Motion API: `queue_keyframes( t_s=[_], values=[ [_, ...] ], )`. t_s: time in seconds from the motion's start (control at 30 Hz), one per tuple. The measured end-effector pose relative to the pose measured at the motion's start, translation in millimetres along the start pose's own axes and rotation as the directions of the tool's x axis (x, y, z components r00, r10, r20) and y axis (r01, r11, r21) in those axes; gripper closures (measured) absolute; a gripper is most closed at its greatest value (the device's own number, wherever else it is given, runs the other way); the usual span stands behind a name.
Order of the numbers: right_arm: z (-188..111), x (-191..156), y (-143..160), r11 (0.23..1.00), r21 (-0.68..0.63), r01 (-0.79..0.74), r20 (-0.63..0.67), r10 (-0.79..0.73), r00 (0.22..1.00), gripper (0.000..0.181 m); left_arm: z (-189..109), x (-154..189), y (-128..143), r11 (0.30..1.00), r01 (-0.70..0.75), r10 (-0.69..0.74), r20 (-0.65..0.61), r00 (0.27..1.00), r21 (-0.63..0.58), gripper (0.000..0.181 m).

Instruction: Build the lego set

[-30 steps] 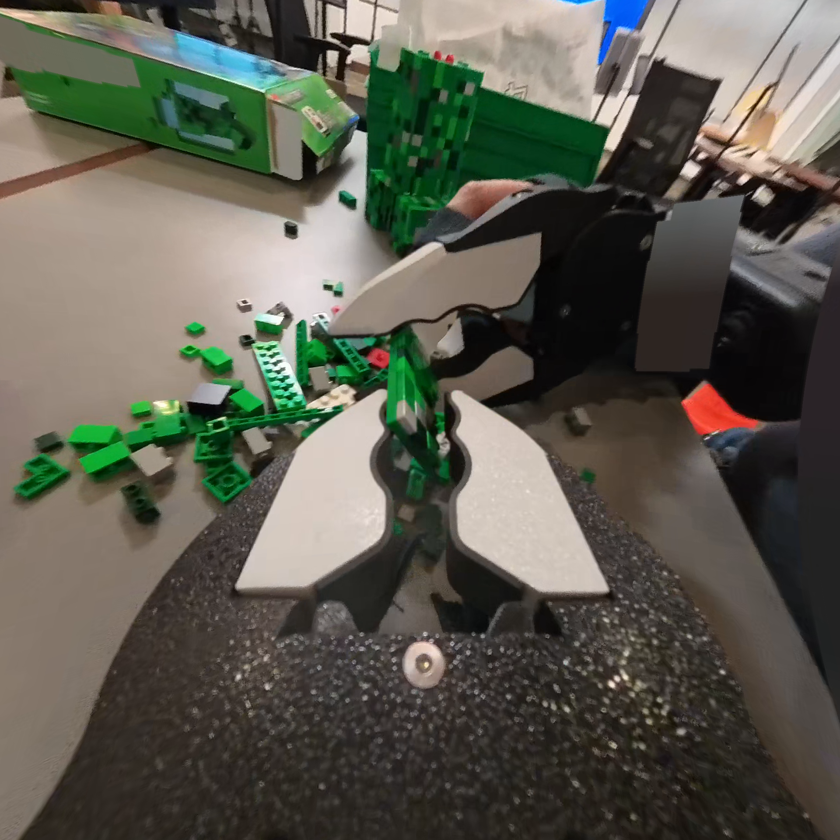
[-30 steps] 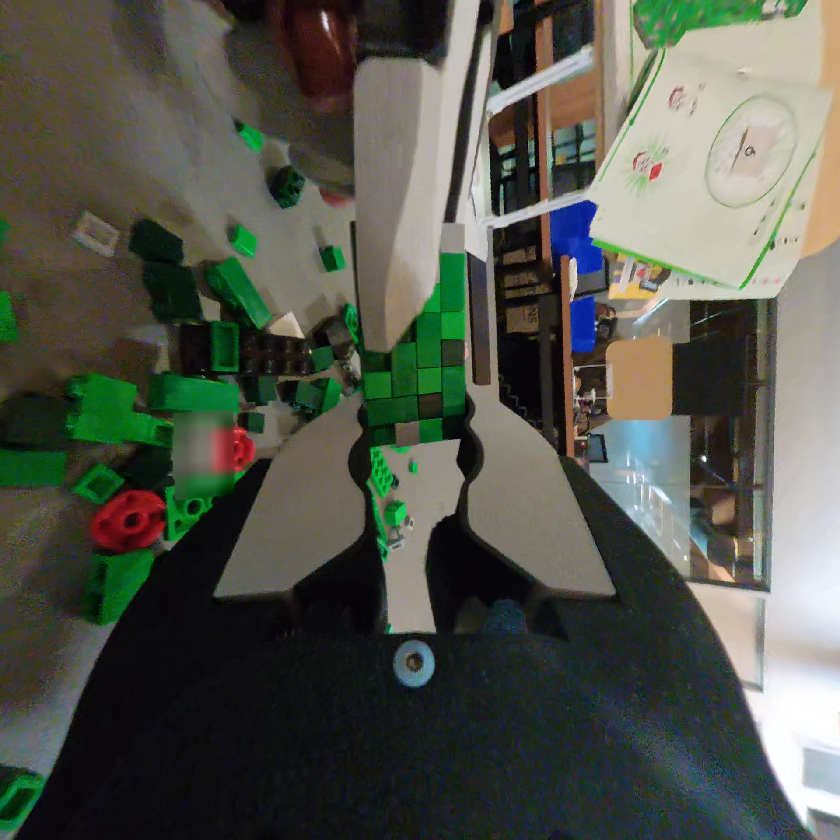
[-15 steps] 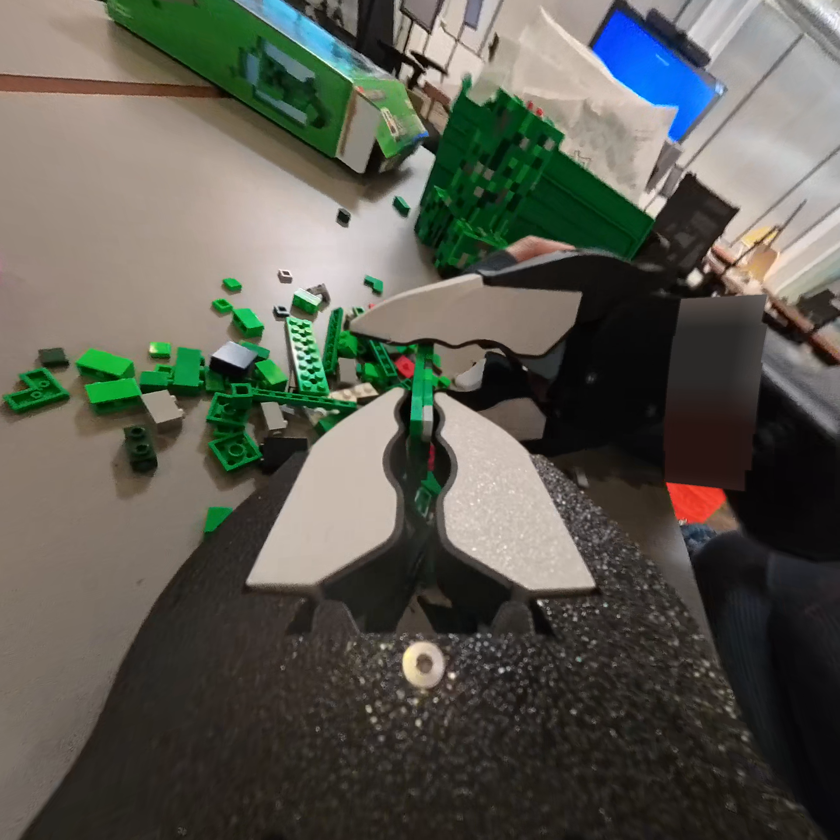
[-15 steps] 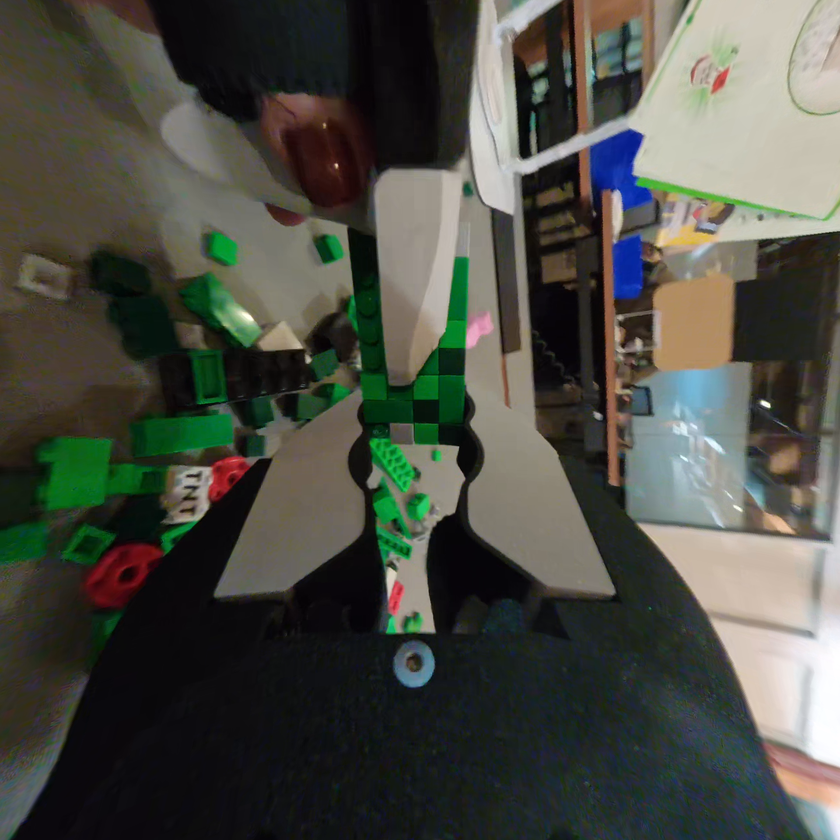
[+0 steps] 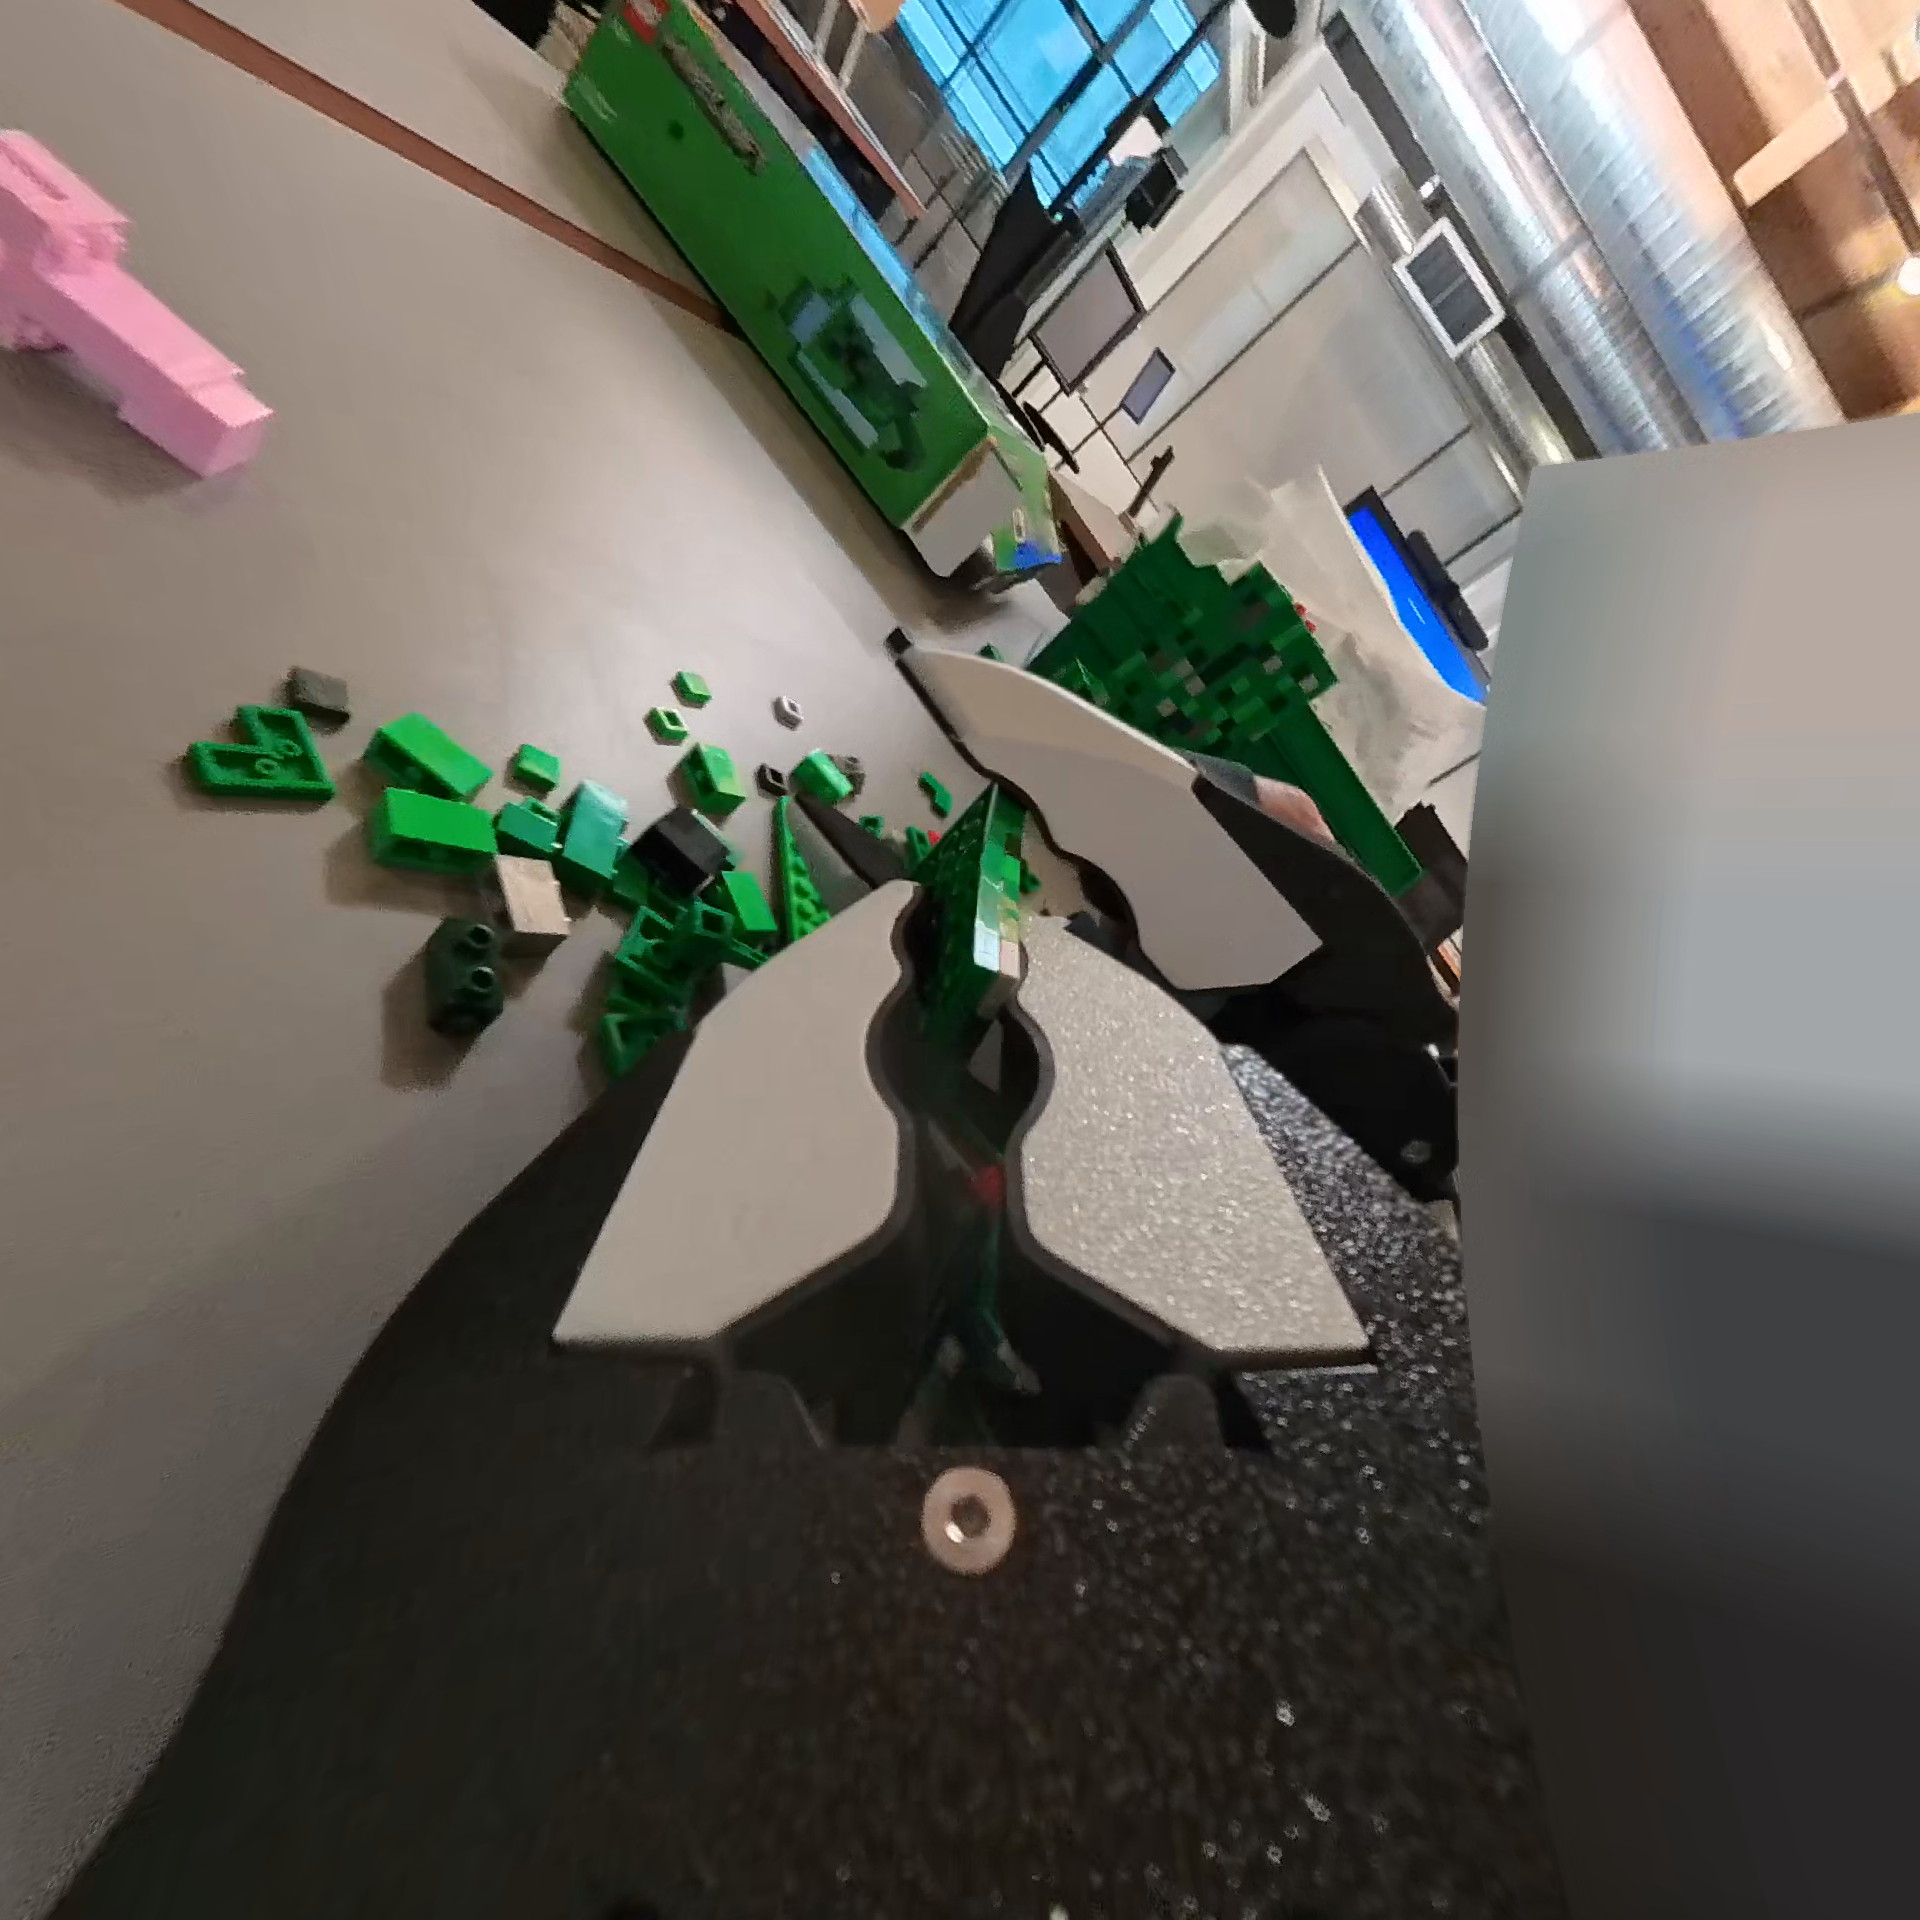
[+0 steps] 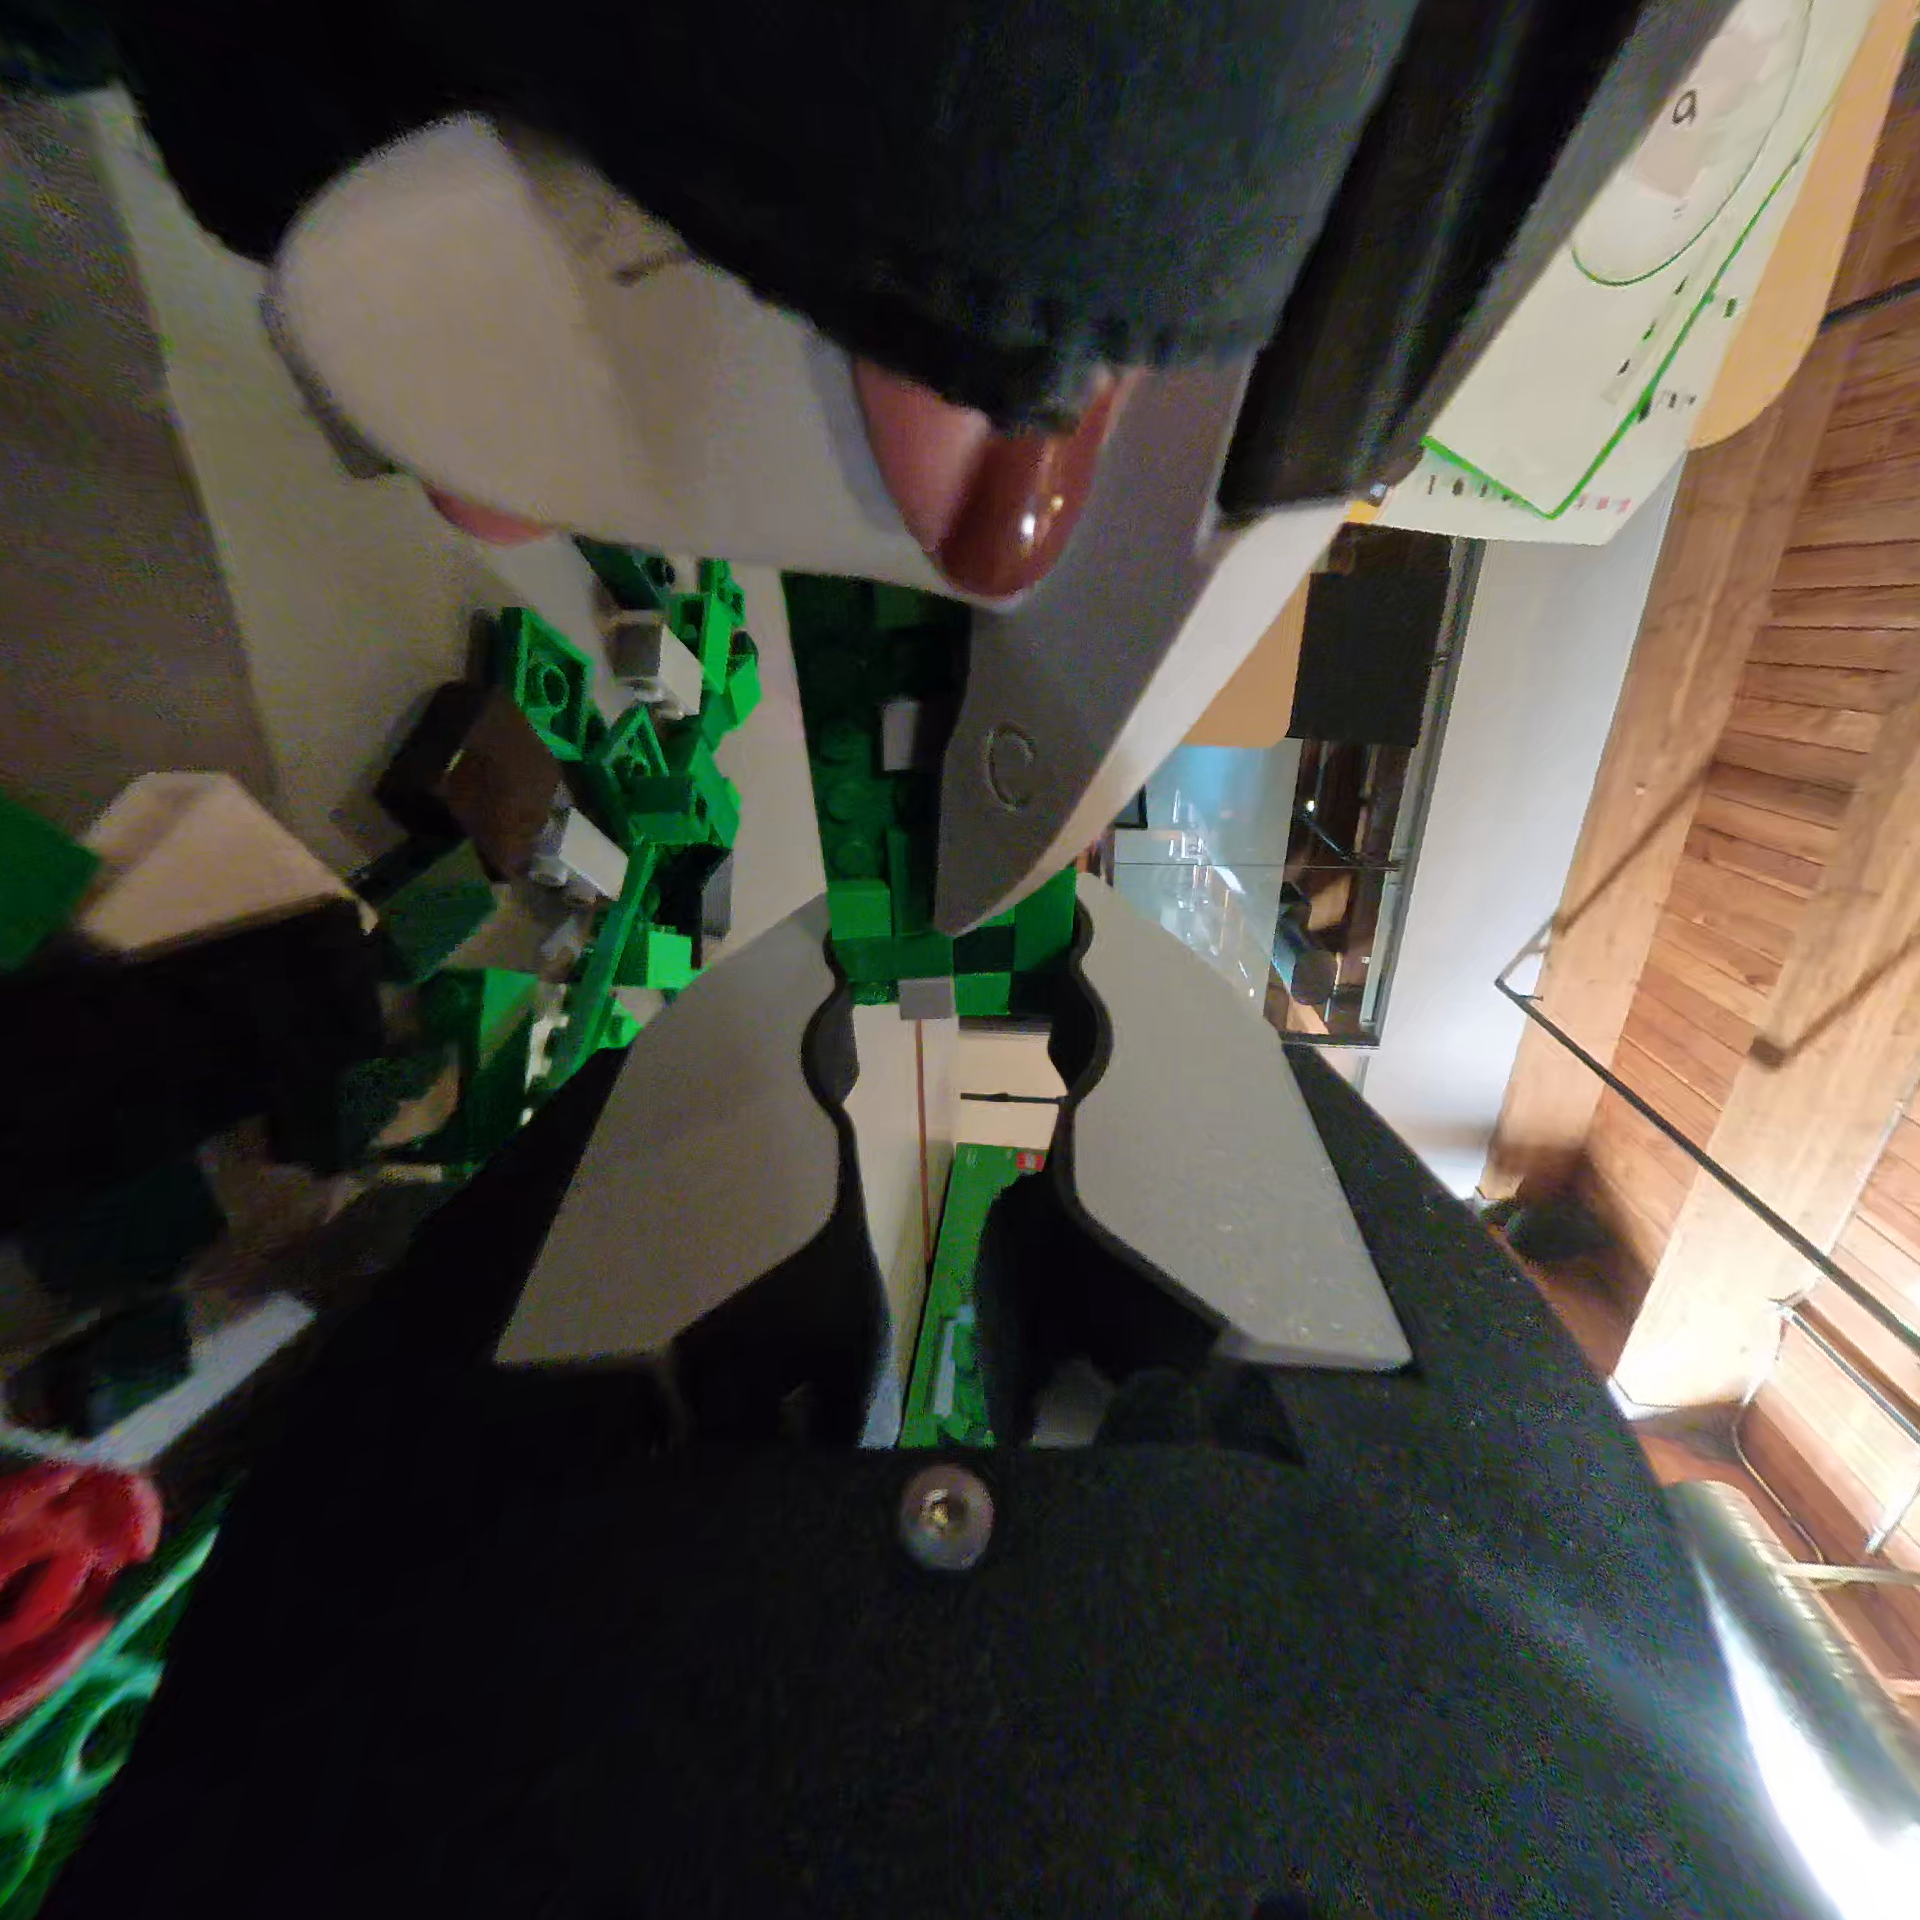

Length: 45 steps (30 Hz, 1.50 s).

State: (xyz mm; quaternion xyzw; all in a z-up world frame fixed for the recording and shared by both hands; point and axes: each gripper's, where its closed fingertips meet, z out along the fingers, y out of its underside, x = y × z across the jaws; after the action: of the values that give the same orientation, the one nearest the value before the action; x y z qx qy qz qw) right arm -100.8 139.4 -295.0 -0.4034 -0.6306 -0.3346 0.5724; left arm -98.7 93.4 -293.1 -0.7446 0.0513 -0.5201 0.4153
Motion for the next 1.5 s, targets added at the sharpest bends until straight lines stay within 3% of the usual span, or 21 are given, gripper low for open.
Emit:
queue_keyframes(
  t_s=[0.37,0.4,0.43,0.5,0.67,0.8,1.07,1.2,1.5],
  values=[
    [29.5,4.9,-0.6,0.998,0.004,0.068,-0.097,-0.068,0.993,0.146,3.0,-21.0,-19.0,0.982,0.157,-0.161,0.024,0.987,0.100,0.171],
    [29.3,9.7,-1.3,0.996,0.002,0.093,-0.143,-0.092,0.985,0.163,0.7,-20.7,-24.2,0.971,0.195,-0.196,-0.007,0.981,0.142,0.176],
    [28.4,16.1,-3.5,0.991,0.005,0.134,-0.208,-0.130,0.969,0.165,-0.8,-19.3,-26.3,0.947,0.279,-0.270,-0.077,0.960,0.156,0.176],
    [29.2,18.8,-6.5,0.992,0.033,0.121,-0.228,-0.110,0.967,0.169,-3.0,-18.5,-29.1,0.943,0.286,-0.273,-0.095,0.957,0.172,0.176],
    [32.6,3.2,-6.6,0.993,0.118,-0.010,-0.080,0.020,0.997,0.154,0.7,-24.8,-25.3,0.974,0.157,-0.167,0.047,0.985,0.164,0.176],
    [31.8,-6.1,-9.6,0.976,0.174,-0.131,0.055,0.123,0.991,0.134,2.9,-30.5,-18.5,0.997,0.029,-0.041,0.160,0.986,0.077,0.176],
    [23.9,-18.8,-21.8,0.953,0.262,-0.151,0.194,0.101,0.976,0.146,7.9,-26.3,-3.8,0.990,-0.117,0.129,0.161,0.979,-0.080,0.175],
    [24.4,-5.6,-23.3,0.970,0.231,-0.080,0.075,0.064,0.995,0.146,3.9,-20.8,-11.9,0.999,-0.028,0.029,0.063,0.998,-0.017,0.175],
    [29.8,3.9,-24.2,0.989,0.131,0.073,-0.113,-0.059,0.992,0.146,0.9,-23.4,-17.1,0.998,0.062,-0.062,0.029,0.998,0.021,0.173]
  ],
)
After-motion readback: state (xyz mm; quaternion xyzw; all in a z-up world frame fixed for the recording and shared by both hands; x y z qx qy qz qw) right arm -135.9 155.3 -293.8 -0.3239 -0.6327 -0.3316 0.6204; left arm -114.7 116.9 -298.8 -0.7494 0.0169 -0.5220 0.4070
